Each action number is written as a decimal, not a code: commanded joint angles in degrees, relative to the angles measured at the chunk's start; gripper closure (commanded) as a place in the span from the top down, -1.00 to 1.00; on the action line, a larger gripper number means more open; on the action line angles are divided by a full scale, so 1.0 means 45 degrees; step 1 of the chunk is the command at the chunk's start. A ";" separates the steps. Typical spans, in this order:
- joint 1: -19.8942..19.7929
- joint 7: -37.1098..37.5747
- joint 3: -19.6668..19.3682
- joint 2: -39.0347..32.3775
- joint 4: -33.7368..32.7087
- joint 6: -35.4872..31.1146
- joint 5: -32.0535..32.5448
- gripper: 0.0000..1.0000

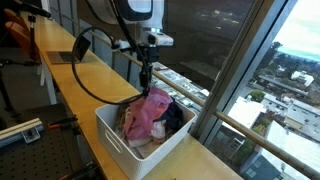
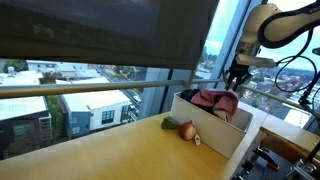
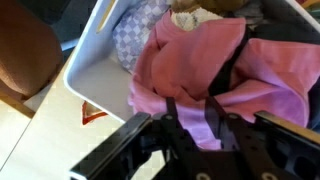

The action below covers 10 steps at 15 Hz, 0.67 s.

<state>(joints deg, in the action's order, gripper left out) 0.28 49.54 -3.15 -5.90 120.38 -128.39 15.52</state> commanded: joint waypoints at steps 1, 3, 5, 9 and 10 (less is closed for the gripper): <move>0.0185 0.0223 0.0078 0.0347 -0.0353 0.0260 0.0210 0.33; 0.0394 0.0359 0.0278 0.0575 -0.0576 0.0375 0.0331 0.63; 0.0707 0.0584 0.0616 0.0596 -0.0836 0.0399 0.0472 0.93; 0.1508 0.1291 0.1431 0.0027 -0.1254 0.0460 0.0739 1.00; 0.1756 0.1489 0.1649 -0.0251 -0.1358 0.0488 0.0769 1.00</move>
<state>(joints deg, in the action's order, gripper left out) 5.98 53.33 2.11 -4.17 116.48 -127.55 17.11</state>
